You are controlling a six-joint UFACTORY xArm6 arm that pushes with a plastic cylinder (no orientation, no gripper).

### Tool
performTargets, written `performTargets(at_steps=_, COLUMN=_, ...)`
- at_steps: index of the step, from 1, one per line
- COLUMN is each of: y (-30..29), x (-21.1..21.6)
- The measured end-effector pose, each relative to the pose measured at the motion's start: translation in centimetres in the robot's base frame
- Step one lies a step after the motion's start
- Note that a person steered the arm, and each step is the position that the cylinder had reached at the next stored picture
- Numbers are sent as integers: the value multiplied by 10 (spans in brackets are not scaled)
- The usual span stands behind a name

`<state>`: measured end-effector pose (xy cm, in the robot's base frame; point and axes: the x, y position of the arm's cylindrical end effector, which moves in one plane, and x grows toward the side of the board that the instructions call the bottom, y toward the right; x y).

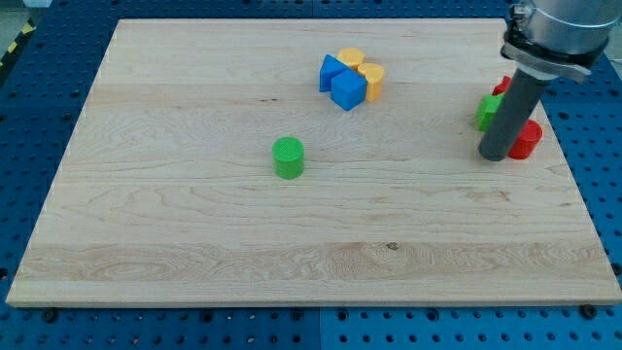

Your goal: Move the arm near the green circle

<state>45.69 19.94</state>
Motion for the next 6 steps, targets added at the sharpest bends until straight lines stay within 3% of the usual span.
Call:
performTargets(at_steps=2, y=-131, x=59)
performTargets(at_steps=3, y=-219, x=47)
performTargets(at_steps=5, y=-256, x=32)
performTargets(at_steps=6, y=-314, x=38)
